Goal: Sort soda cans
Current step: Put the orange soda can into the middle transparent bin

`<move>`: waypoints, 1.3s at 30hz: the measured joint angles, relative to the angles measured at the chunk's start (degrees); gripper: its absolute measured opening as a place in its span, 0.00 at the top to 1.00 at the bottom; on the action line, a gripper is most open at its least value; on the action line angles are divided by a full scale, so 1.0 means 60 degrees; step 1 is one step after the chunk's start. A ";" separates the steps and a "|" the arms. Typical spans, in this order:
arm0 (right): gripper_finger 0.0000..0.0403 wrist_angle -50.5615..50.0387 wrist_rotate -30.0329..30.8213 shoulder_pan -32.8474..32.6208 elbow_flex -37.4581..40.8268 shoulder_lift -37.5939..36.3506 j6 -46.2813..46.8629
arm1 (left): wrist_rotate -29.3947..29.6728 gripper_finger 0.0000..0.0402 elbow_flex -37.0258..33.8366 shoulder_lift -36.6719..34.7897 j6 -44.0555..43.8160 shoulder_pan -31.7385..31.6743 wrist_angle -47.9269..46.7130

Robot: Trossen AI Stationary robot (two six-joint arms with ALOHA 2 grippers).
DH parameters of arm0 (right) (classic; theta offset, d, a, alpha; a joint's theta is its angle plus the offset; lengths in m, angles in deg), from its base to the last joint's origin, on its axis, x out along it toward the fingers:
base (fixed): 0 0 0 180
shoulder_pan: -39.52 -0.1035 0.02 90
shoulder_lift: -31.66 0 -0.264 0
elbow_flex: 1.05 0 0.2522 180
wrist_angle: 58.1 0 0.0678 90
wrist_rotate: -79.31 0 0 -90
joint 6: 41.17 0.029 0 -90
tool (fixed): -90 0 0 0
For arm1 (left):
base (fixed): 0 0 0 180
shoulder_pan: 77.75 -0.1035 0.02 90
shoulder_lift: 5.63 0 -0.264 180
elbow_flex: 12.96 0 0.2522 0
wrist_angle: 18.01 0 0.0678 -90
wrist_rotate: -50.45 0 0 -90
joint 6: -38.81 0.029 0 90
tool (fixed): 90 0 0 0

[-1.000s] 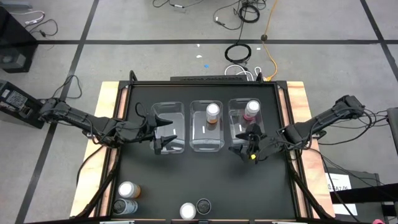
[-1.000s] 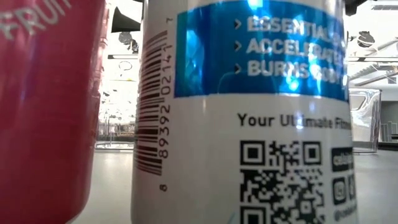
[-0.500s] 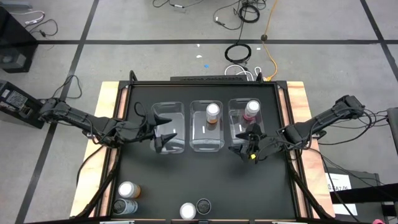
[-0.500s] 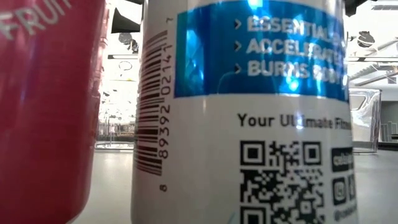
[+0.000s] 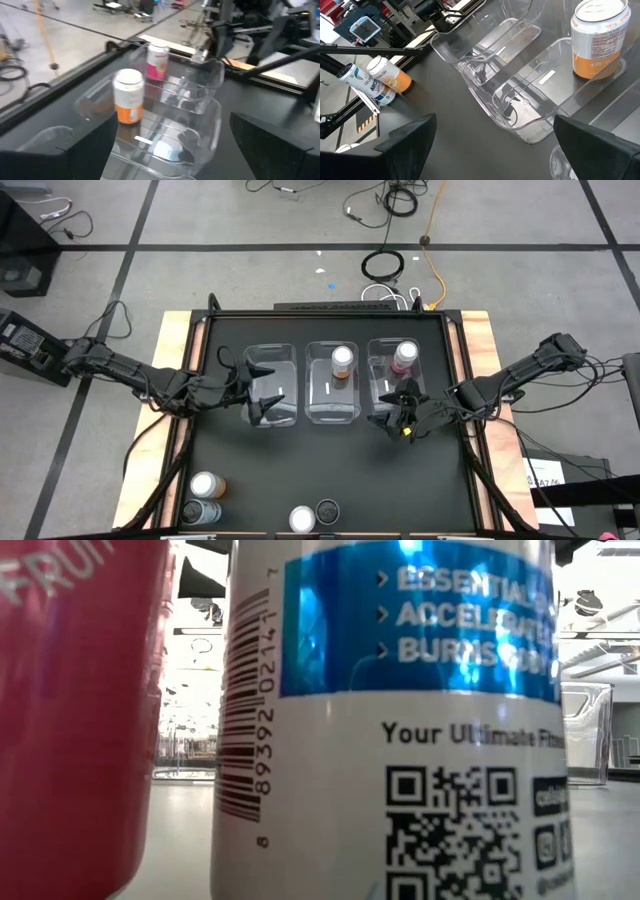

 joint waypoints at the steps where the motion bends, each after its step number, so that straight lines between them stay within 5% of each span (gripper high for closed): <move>1: 0.02 0.0000 0.0000 0.0000 0.0000 0.0000 0.0000 | -0.0161 0.02 -0.0001 0.0000 0.0002 0.0000 0.0000; 7: 0.02 -0.0004 -0.0047 0.0000 -0.0004 0.0000 -0.0049 | -0.0614 0.02 0.0002 0.0000 -0.0071 0.0007 -0.0003; 12: 0.02 -0.0010 -0.0052 0.0000 -0.0004 0.0000 -0.0081 | -0.1044 0.02 0.0002 0.0000 -0.1637 0.0011 0.0116; 18: 0.02 -0.0367 -0.0007 0.0003 -0.0011 0.0000 -0.1574 | -0.1281 0.02 0.0336 -0.0226 -0.2007 0.0007 -0.0214; 28: 0.02 -0.2168 -0.0127 -0.0039 -0.0011 0.0000 -0.2042 | -0.0447 0.02 0.3671 -0.0059 -0.2320 0.0017 -0.5109; 39: 0.02 -0.3280 -0.0265 -0.1130 -0.0011 -0.0011 -0.1769 | -0.0507 0.02 0.6721 0.1276 -0.5752 0.0954 -1.0044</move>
